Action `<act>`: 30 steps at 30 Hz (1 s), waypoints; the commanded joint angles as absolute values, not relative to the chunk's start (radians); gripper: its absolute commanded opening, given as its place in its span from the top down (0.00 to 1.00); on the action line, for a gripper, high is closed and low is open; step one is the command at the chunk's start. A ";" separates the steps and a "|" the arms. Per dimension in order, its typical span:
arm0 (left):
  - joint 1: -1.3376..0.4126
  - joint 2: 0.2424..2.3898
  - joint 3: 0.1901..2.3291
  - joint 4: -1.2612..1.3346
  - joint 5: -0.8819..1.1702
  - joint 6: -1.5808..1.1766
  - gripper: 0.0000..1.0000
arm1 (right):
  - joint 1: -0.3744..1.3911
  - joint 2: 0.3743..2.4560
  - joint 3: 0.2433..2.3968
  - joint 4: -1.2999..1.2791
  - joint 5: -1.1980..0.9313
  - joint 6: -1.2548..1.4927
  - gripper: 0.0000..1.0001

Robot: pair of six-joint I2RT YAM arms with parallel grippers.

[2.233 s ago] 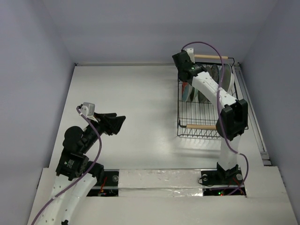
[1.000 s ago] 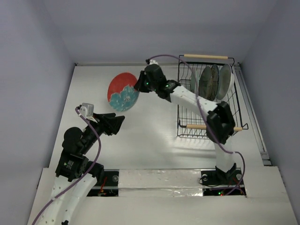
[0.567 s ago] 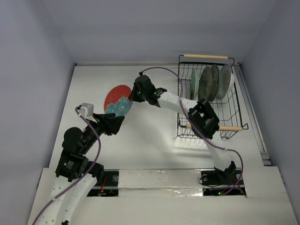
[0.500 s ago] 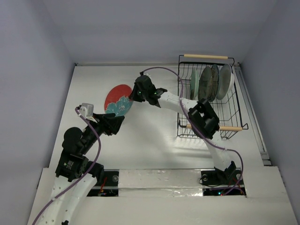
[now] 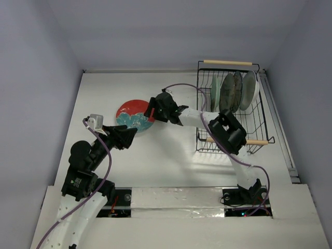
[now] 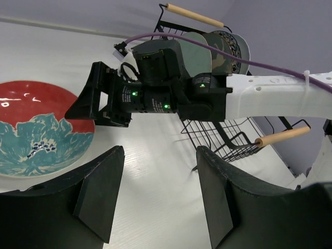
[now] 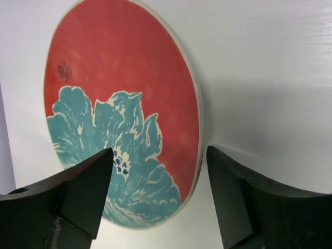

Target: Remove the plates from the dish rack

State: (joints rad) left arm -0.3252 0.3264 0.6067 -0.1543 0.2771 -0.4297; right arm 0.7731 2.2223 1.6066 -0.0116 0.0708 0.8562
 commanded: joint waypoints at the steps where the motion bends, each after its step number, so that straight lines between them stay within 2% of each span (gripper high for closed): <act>1: -0.322 0.322 0.623 -0.118 0.278 -0.428 0.46 | 0.776 2.080 1.588 0.060 0.118 0.836 0.18; 2: -0.322 0.324 0.623 -0.118 0.278 -0.428 0.46 | 0.776 2.062 1.586 0.057 0.132 0.825 0.14; 5: -0.322 0.324 0.624 -0.120 0.278 -0.428 0.46 | 0.785 1.959 1.580 0.028 0.167 0.766 0.12; 7: -0.322 0.322 0.624 -0.118 0.278 -0.429 0.46 | 0.785 1.893 1.566 0.006 0.190 0.701 0.20; 8: -0.322 0.322 0.623 -0.118 0.278 -0.428 0.46 | 0.785 1.861 1.566 0.003 0.218 0.671 0.33; 9: -0.322 0.322 0.623 -0.118 0.279 -0.426 0.46 | 0.785 1.803 1.574 -0.052 0.257 0.640 0.78; 10: -0.322 0.322 0.623 -0.120 0.279 -0.428 0.46 | 0.785 1.778 1.583 -0.139 0.302 0.579 0.95; 11: -0.322 0.321 0.621 -0.120 0.281 -0.428 0.46 | 0.785 1.752 1.598 -0.181 0.395 0.549 1.00; 14: -0.322 0.321 0.621 -0.115 0.290 -0.428 0.59 | 0.740 1.655 1.588 -0.328 0.562 0.454 1.00; 15: -0.322 0.321 0.621 -0.112 0.293 -0.428 0.70 | 0.724 1.619 1.585 -0.365 0.599 0.436 1.00; 17: -0.322 0.318 0.618 -0.112 0.291 -0.429 0.84 | 0.677 1.591 1.575 -0.466 0.712 0.394 0.92; 18: -0.322 0.318 0.621 -0.113 0.285 -0.430 0.92 | 0.658 1.582 1.565 -0.498 0.747 0.385 0.80; 21: -0.322 0.319 0.620 -0.115 0.278 -0.433 0.91 | 0.571 1.569 1.545 -0.587 0.798 0.353 0.55; 24: -0.322 0.319 0.621 -0.117 0.282 -0.433 0.79 | 0.520 1.578 1.528 -0.617 0.790 0.327 0.42; 26: -0.322 0.321 0.621 -0.115 0.282 -0.433 0.75 | 0.509 1.597 1.522 -0.612 0.767 0.308 0.39; 30: -0.322 0.322 0.620 -0.115 0.285 -0.430 0.69 | 0.499 1.667 1.551 -0.621 0.772 0.288 0.40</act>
State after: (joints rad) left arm -0.3252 0.3264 0.6064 -0.1547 0.2802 -0.4313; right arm 0.4969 1.6321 1.5234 -0.5892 0.7372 0.3340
